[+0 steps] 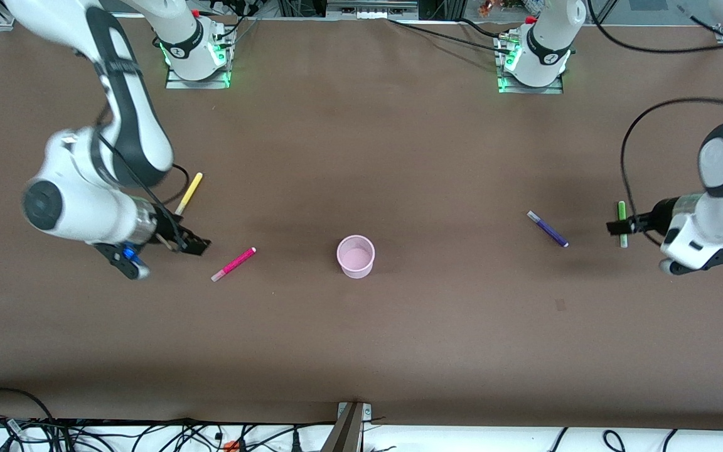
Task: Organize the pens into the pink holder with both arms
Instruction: 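Reach the right gripper to the pink marker while the left gripper reaches the purple marker, then grasp the pink marker with the right gripper while the left gripper grasps the purple marker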
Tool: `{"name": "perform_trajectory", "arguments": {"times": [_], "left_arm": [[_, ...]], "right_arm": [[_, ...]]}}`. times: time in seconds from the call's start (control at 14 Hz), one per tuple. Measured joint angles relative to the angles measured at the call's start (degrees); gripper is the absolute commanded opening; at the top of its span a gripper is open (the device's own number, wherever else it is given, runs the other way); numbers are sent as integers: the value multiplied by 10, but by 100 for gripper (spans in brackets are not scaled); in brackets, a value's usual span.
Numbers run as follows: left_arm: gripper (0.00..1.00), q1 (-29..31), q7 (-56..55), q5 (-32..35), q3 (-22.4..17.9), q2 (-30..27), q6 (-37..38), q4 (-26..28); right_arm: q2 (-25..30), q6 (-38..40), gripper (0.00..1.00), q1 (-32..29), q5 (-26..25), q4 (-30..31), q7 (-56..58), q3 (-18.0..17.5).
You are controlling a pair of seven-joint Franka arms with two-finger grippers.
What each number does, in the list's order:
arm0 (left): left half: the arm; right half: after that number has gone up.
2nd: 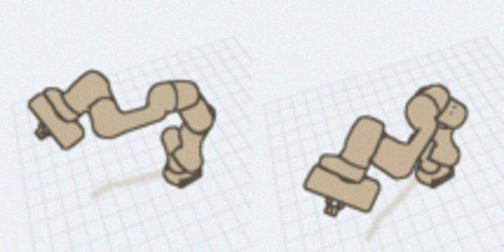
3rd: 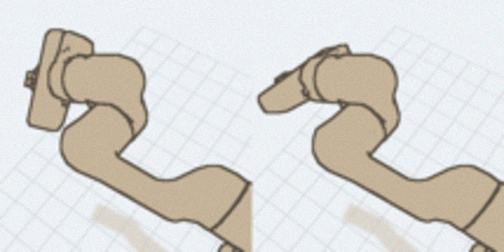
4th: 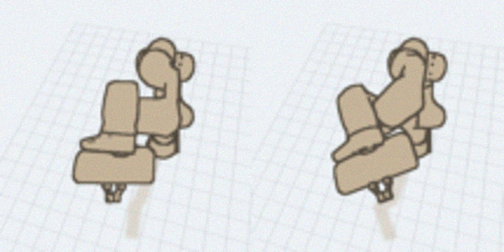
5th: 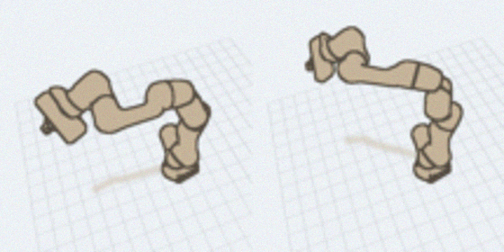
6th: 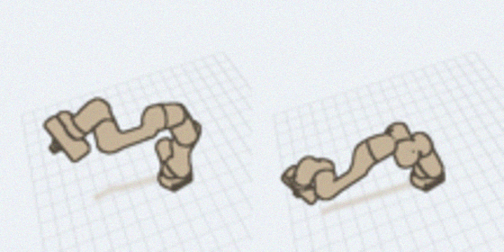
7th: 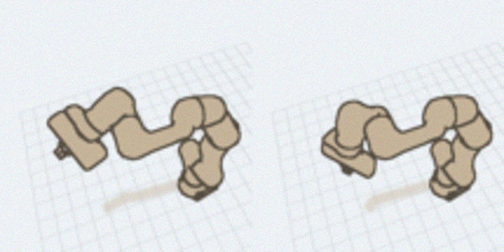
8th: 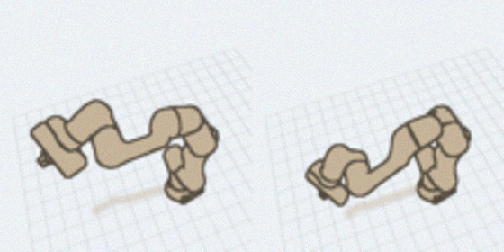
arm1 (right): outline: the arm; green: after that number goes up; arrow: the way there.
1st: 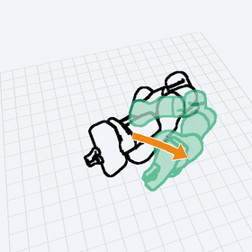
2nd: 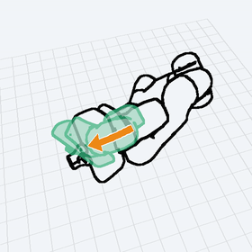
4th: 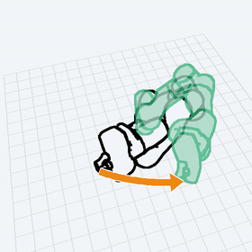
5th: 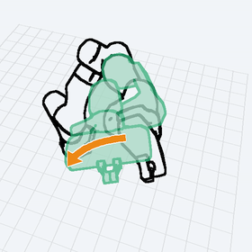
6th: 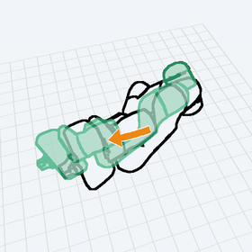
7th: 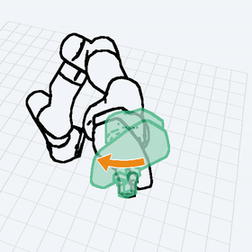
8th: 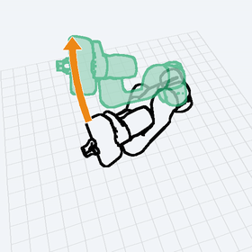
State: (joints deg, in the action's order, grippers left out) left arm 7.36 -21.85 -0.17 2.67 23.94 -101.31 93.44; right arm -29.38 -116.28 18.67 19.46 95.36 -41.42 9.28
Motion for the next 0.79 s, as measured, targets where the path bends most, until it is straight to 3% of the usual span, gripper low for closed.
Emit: {"name": "perform_trajectory", "arguments": {"times": [0.21,0.43,0.64,0.71,0.79], "left_arm": [[100,-3,-140,-51,4,14,-103,51],[100,-5,-210,-58,5,13,-225,142],[100,-6,-223,-58,5,13,-299,216],[100,-6,-224,-58,5,13,-316,232],[100,-7,-225,-58,5,14,-323,242]], "right_arm": [[-62,-99,94,33,9,-1,-51,-2],[-96,-138,82,50,32,-2,-64,-3],[-110,-140,62,53,38,0,-64,-2],[-113,-139,51,52,39,3,-64,-1],[-116,-140,34,51,39,6,-64,0]]}}
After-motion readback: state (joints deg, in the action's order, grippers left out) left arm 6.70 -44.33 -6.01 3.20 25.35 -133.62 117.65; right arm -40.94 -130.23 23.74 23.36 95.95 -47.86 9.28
